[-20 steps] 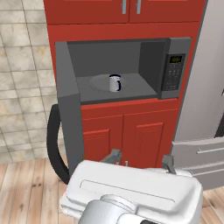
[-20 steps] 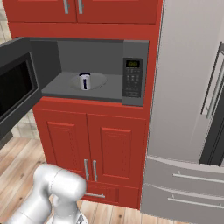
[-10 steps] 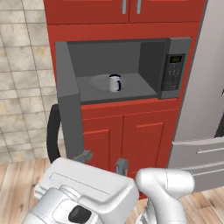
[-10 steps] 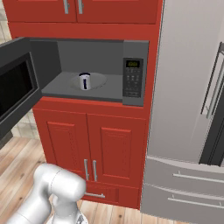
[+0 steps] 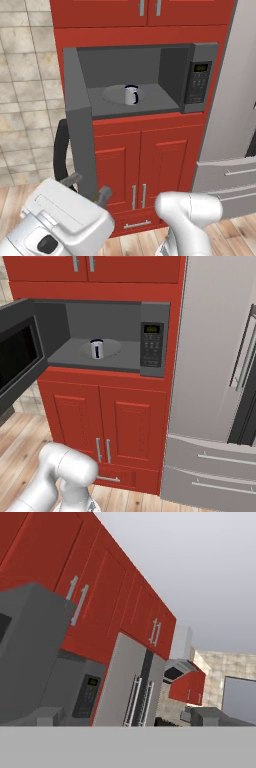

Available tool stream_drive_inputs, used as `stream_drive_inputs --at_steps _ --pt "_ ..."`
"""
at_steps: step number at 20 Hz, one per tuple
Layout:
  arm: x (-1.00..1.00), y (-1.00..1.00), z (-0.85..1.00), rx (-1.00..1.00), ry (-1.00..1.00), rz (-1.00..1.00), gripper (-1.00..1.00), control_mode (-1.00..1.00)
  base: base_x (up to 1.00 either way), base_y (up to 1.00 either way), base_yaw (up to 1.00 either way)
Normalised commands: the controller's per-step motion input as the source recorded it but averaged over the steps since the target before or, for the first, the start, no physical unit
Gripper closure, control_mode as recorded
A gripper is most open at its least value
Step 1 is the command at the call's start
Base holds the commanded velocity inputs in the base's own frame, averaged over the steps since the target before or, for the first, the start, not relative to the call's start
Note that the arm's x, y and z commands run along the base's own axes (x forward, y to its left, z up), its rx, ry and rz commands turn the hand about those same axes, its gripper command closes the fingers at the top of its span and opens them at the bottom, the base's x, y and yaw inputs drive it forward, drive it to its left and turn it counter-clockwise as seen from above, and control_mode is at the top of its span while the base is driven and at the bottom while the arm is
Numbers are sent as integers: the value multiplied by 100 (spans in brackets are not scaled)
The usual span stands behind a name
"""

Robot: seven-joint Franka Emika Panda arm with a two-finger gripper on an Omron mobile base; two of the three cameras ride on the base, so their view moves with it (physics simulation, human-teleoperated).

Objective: Pick the mug from the counter and place it inside the microwave. Then close the microwave.

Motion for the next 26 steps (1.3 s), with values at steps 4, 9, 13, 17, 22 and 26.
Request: stream_drive_inputs --at_steps 4,9,13,17,22,26 --pt "3 38 -3 -4 0 -5 -100 -100 0 0 0" --pt "2 20 -4 -5 0 -2 -100 -100 0 0 0" --pt "8 5 -3 -3 0 0 -100 -100 0 0 0" --pt "9 0 -26 0 6 0 -100 -100 0 0 0" --pt "26 0 -27 0 10 0 -100 -100 0 0 0" --pt "21 0 -15 0 16 0 -100 -100 0 0 0"
